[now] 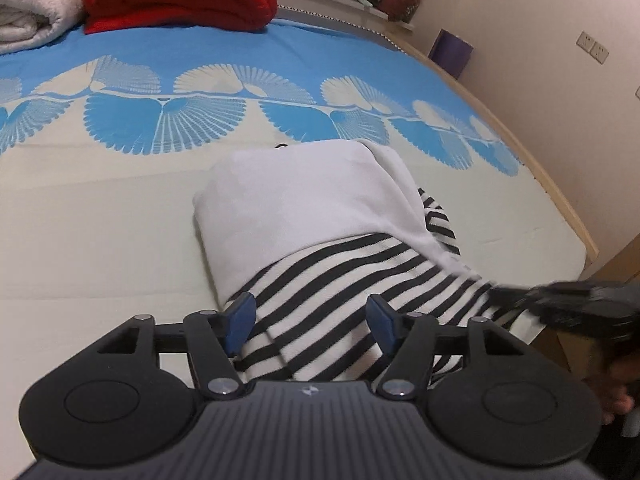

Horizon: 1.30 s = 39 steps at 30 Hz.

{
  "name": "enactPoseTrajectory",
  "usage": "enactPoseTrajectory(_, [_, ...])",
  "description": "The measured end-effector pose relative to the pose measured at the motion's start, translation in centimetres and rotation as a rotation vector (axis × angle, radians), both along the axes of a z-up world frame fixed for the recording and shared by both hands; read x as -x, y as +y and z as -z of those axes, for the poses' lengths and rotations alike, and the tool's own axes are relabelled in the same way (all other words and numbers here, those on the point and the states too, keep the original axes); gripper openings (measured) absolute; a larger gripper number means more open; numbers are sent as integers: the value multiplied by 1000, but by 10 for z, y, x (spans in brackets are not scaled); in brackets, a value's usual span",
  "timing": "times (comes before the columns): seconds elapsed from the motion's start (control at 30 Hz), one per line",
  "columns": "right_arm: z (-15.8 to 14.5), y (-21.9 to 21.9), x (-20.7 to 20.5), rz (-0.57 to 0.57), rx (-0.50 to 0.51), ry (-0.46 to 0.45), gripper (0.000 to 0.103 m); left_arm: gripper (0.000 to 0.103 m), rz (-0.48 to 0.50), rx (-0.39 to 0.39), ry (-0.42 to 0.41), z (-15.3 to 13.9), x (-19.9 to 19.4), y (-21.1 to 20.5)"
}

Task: Fold small clothes

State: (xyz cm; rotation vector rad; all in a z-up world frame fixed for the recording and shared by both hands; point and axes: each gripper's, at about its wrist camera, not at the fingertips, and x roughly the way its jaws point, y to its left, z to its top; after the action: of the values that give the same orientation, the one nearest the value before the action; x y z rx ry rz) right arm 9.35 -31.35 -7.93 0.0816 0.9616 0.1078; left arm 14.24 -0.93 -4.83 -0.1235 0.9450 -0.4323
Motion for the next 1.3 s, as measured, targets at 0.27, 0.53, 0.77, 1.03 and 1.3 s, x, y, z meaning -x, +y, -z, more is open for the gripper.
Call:
enactPoseTrajectory(0.27, [-44,-59,47,83,-248,-212,2,69,3,-29,-32,1,-2,-20])
enactPoseTrajectory(0.53, [-23,-81,50,102,-179,-102,1,69,82,-40,-25,2,3,-29])
enactPoseTrajectory(0.77, [30,-66,26,93,-6,157,1,90,170,-216,145,57,-8,-45])
enactPoseTrajectory(1.03, [36,-49,8,79,21,195,4,85,149,-153,51,23,-7,-33])
enactPoseTrajectory(1.3, [-18,-85,2,229,-237,-91,14,69,282,-326,69,57,-1,-57])
